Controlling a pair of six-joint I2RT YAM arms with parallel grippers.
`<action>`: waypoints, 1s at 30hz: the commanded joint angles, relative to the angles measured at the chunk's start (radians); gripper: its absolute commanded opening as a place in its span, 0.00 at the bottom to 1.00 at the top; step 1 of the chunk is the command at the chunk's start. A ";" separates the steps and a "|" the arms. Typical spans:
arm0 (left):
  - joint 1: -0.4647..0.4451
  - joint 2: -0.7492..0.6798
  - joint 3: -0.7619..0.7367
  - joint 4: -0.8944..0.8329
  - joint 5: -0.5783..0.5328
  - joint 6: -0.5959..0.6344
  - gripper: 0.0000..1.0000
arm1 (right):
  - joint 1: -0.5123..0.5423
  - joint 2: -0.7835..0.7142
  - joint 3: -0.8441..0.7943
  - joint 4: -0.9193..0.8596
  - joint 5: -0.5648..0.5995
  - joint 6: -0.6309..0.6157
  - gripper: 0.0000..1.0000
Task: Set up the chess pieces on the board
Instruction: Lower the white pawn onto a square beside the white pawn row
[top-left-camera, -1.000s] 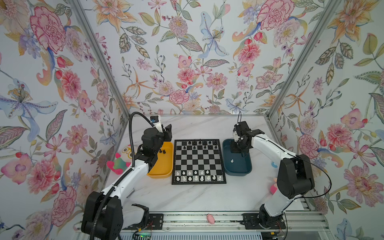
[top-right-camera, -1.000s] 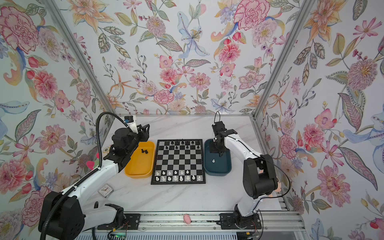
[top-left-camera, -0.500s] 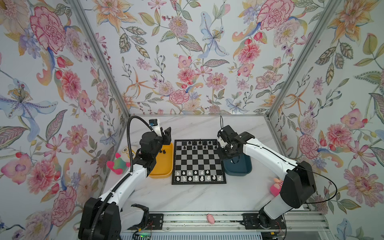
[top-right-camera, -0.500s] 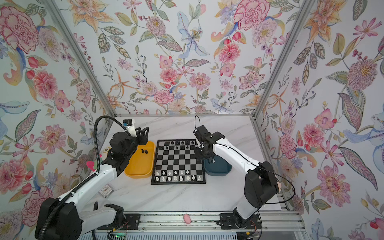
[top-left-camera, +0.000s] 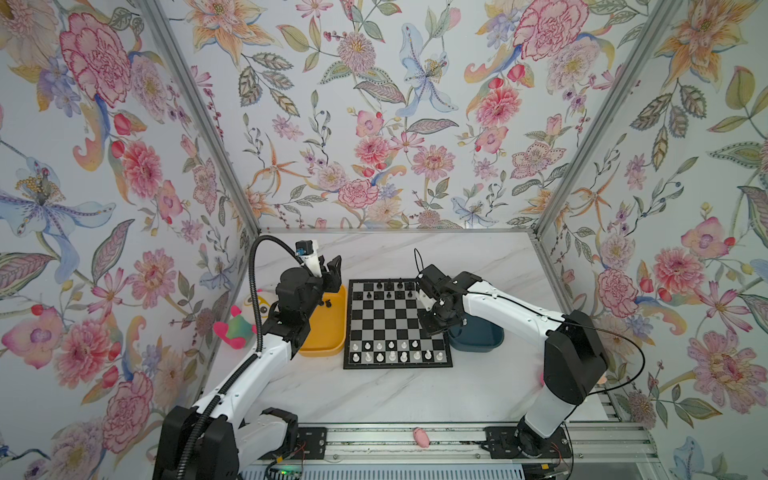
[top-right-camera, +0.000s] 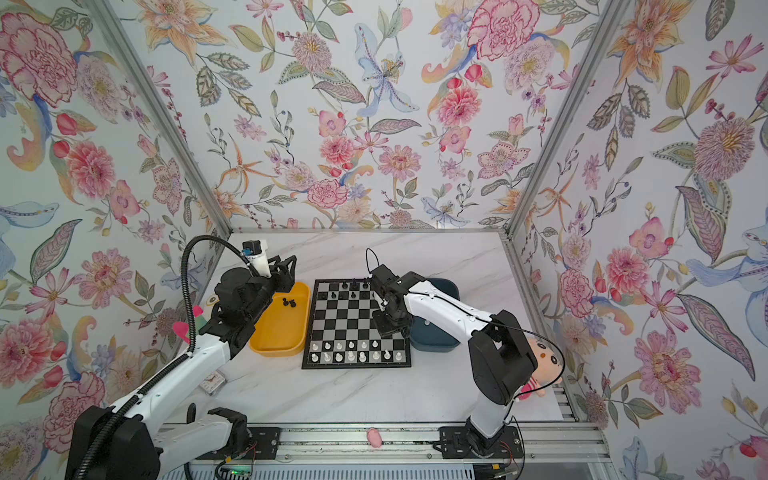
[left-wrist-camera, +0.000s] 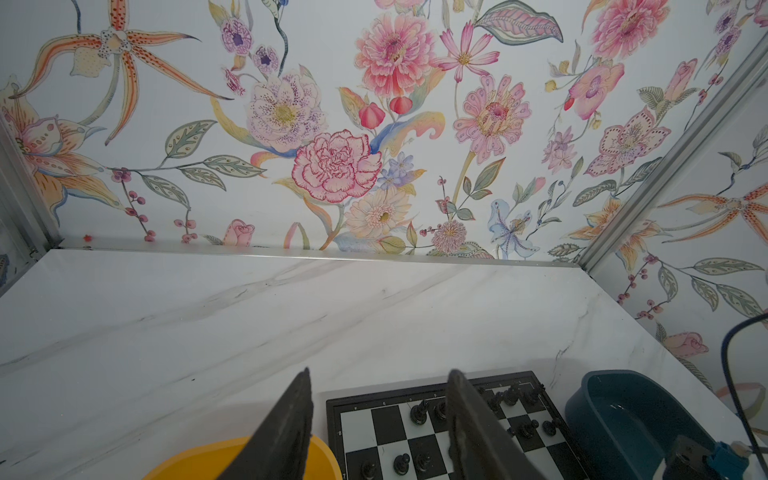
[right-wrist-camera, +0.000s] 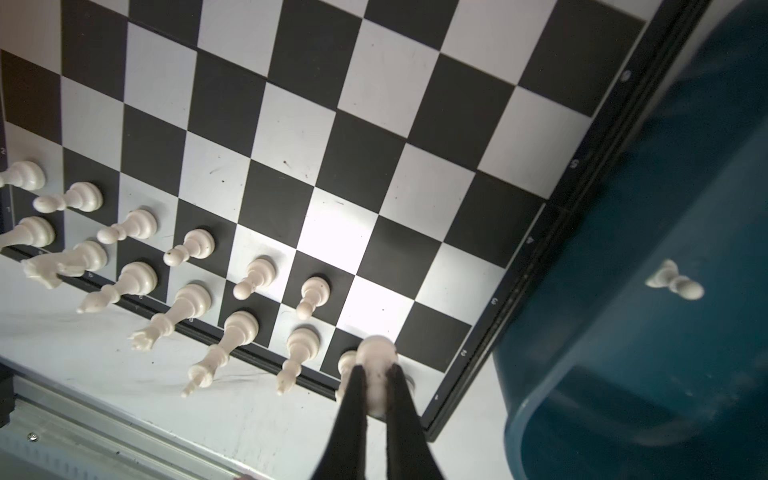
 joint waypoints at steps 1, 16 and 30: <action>0.011 -0.016 -0.011 0.011 0.009 0.001 0.53 | 0.006 0.018 -0.025 0.009 -0.022 0.007 0.07; 0.011 -0.019 -0.018 0.009 0.021 -0.006 0.53 | 0.012 0.044 -0.099 0.078 -0.046 0.016 0.08; 0.011 -0.039 -0.033 0.004 0.015 -0.015 0.53 | 0.013 0.047 -0.143 0.105 -0.050 0.025 0.08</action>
